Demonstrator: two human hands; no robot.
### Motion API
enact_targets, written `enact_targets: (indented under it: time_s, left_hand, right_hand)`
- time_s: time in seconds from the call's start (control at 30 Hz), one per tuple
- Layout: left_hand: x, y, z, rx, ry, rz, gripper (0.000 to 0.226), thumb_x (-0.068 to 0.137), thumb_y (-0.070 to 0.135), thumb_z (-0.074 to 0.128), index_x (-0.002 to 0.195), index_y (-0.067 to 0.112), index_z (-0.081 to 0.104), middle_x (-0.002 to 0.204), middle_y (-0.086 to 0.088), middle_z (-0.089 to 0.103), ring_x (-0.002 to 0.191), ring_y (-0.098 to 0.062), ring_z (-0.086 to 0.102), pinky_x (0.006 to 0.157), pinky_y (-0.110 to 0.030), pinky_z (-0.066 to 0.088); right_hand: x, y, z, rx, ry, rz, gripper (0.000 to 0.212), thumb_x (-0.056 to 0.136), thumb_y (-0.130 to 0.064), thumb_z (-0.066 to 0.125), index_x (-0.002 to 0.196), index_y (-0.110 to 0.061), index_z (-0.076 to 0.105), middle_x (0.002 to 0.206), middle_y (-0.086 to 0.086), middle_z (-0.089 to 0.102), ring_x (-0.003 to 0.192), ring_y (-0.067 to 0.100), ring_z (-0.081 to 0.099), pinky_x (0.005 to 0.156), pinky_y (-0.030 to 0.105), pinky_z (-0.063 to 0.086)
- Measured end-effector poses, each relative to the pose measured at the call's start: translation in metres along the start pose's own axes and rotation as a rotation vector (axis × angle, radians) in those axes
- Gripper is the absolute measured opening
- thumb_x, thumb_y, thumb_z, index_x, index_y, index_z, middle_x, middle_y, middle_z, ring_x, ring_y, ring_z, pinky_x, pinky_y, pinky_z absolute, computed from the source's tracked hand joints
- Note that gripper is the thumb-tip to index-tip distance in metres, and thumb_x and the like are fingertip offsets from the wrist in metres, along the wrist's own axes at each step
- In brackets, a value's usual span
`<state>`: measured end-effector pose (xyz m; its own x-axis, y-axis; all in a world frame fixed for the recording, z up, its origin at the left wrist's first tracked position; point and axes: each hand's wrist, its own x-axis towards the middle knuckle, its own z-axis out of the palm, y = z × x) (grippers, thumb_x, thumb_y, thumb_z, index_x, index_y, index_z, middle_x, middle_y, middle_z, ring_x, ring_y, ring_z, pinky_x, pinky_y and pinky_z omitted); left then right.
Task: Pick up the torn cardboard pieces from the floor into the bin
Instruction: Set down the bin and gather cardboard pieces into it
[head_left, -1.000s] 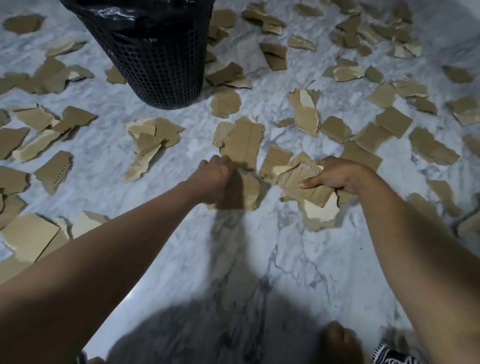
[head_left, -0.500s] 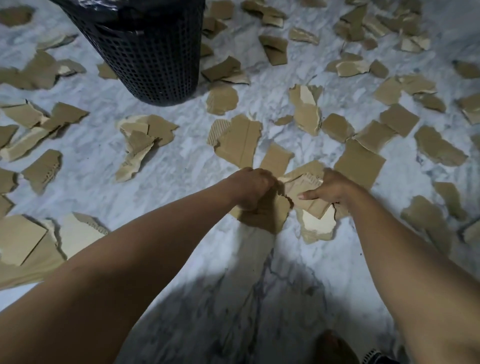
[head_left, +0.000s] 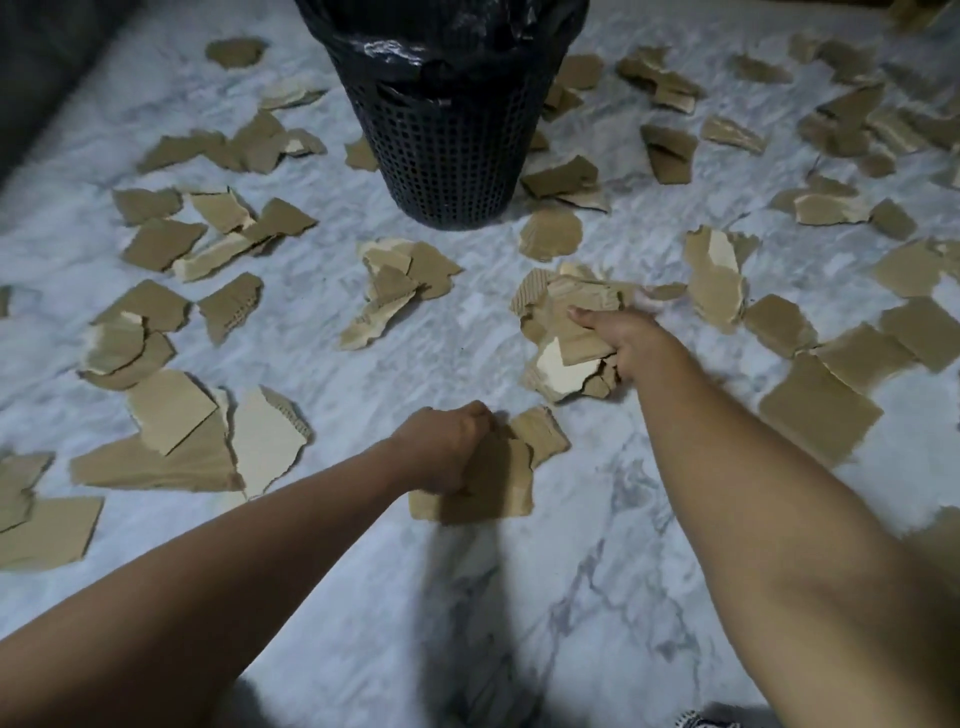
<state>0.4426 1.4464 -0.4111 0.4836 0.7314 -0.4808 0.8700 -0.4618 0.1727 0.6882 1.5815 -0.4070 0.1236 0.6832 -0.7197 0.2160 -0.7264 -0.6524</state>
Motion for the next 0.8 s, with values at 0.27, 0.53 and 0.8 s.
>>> enact_targets:
  time_s: [0.27,0.53,0.8]
  left_hand:
    - [-0.026,-0.007,0.010,-0.141,0.069,-0.222,0.066,0.076,0.019,0.069,0.132,0.020,0.036,0.109,-0.001,0.063,0.091,-0.024,0.063,0.081,-0.034,0.043]
    - [-0.002,-0.001,-0.012,-0.128,-0.119,-0.131,0.064,0.080,0.029,0.073,0.138,0.026,0.045,0.118,0.000,0.062,0.106,-0.025,0.061,0.088,-0.038,0.052]
    - [0.012,-0.024,-0.018,-0.287,-0.054,-0.172,0.048,0.076,0.026,0.069,0.123,0.027,0.063,0.116,0.001,0.066,0.105,-0.024,0.063,0.086,-0.039,0.057]
  right_hand:
    - [-0.015,-0.003,0.050,-0.062,0.091,-0.097,0.089,0.082,-0.025,0.080,0.149,0.001,0.028,0.145,0.013,0.048,0.129,0.029,0.051,0.105,0.041,0.046]
    - [-0.035,0.026,-0.032,-0.121,0.021,-0.216,0.131,0.018,-0.057,0.098,0.132,-0.016,0.051,0.119,0.003,0.069,0.101,0.025,0.070,0.090,0.047,0.058]
    - [-0.065,0.005,-0.015,-0.322,0.018,-0.271,0.052,0.063,-0.036,0.092,0.105,-0.018,0.067,0.107,0.003,0.074,0.091,0.020,0.072,0.086,0.040,0.058]
